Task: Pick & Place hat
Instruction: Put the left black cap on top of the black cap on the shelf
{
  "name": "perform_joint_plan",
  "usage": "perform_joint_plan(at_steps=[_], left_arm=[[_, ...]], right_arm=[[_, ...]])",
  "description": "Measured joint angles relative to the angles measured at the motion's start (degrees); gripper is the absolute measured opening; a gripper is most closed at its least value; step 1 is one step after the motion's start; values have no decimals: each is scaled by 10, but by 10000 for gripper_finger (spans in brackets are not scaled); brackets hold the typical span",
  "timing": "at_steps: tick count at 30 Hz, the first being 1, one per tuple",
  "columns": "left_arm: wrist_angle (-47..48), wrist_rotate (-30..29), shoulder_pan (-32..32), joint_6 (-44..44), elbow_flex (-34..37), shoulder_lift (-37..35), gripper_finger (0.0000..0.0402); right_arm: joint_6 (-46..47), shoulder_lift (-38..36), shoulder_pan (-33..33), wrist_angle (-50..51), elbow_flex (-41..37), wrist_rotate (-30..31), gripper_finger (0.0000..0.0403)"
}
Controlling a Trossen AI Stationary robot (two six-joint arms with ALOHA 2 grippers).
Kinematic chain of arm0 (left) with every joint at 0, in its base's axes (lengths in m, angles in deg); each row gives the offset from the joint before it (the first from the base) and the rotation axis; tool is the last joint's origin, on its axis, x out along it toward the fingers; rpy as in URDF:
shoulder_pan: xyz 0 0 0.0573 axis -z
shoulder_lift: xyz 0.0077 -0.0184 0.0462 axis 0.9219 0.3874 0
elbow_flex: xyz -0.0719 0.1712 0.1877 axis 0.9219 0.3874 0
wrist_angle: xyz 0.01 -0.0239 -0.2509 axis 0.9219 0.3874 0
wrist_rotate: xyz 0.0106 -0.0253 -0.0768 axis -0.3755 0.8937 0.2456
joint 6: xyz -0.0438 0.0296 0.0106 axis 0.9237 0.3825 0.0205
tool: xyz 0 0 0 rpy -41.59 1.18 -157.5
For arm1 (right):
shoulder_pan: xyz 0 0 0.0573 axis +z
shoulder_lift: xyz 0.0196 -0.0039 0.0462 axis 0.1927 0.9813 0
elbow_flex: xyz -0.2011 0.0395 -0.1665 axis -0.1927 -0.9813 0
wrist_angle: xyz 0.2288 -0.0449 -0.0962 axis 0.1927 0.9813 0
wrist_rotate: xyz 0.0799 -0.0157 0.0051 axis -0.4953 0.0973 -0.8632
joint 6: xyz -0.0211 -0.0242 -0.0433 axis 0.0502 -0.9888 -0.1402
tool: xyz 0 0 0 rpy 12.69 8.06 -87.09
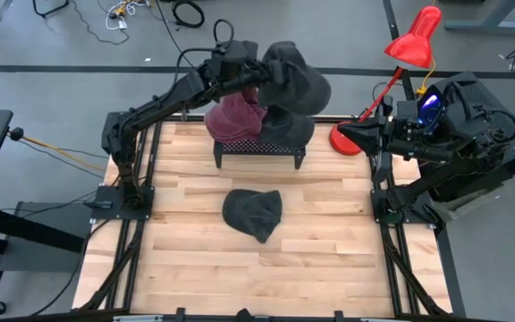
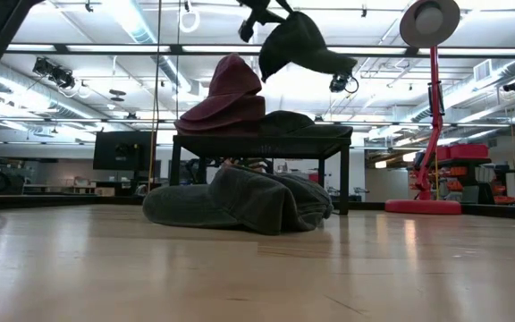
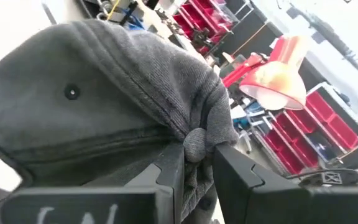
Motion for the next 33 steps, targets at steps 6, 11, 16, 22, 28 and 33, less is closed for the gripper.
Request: perform_joint_plan(at_steps=[6,11,16,22,28,33], left_arm=[[22,-22,10,15,0,8,73],[52,-42,16,33,1,19,73],[79,-61,18,55,1,30,73],[81,-75,18,72,1,32,73],[80,-60,19,92,1,32,73],[81,-58,23,105,1,32,73]], right_arm=[[-4,0,0,0,0,25,6],[-8,0,0,0,0,25,6],[-8,1,0,0,0,25,6],[-9,1,0,0,0,25,6],[-10,1,0,0,0,25,6],[-10,1,0,-1,0,25,6]])
